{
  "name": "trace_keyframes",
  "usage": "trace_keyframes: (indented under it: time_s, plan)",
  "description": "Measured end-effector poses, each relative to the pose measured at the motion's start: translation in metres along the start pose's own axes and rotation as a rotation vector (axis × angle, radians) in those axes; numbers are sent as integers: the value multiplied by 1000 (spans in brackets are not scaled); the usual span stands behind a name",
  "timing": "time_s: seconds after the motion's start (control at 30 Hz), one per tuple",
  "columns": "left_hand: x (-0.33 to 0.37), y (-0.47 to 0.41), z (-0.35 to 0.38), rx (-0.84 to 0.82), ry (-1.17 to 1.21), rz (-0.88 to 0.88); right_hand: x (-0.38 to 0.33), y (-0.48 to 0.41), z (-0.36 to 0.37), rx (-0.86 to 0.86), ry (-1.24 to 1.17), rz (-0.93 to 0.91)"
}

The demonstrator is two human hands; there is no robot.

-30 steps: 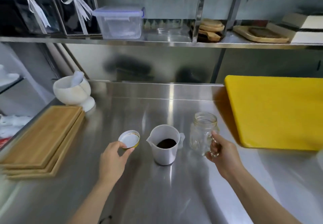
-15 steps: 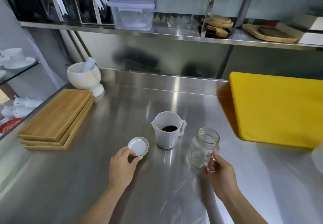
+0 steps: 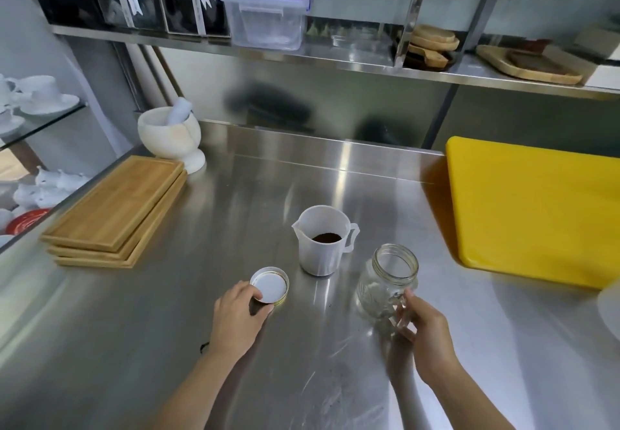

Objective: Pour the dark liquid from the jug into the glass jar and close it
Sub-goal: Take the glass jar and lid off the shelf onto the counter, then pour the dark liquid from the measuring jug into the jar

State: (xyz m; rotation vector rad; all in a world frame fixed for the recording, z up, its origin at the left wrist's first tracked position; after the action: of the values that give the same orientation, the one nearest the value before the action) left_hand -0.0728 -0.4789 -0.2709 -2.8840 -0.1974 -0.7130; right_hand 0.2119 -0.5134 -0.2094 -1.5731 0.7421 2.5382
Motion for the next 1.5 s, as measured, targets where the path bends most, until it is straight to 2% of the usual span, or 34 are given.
trace_keyframes:
  time_s: [0.27,0.37,0.47,0.7,0.93,1.1,1.23,1.37,1.43,1.5]
  plan:
    - [12,4,-18,-47,114,-63,-42,-22,-9,75,238,-283]
    - [24,-7,-32,-46,180,-73,-66,-36,2,41,259,-336]
    - [44,-23,-42,-46,359,-115,-87,-47,20,-23,330,-373]
    - [94,-54,-39,-146,770,-269,-102,-83,62,-215,696,-229]
    - [116,-64,-28,-145,787,-325,-90,-110,100,-490,1062,-150]
    - [117,-64,-21,-136,774,-320,-76,-120,115,-651,1316,-193]
    - [115,-66,-16,-165,821,-305,-66,-130,116,-647,1339,-189]
    - [126,-67,-18,-173,856,-329,-66,-133,117,-591,1360,-262]
    - [133,-69,-23,-160,903,-338,-72,-130,117,-535,1273,-322]
    - [140,-72,-32,-159,945,-335,-82,-123,117,-478,1067,-330]
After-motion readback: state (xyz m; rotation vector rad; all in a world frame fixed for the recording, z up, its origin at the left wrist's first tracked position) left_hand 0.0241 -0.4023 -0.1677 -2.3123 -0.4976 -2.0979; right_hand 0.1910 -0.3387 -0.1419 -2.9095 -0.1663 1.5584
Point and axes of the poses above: each hand's wrist, its own y-axis away from the middle knuckle, its own z-axis out of the palm, x = y × z, the point moved 1 cm from there along -y, towards the middle knuckle, and after that the axes turned 13 degrees about -y, right-handed, at the moved point
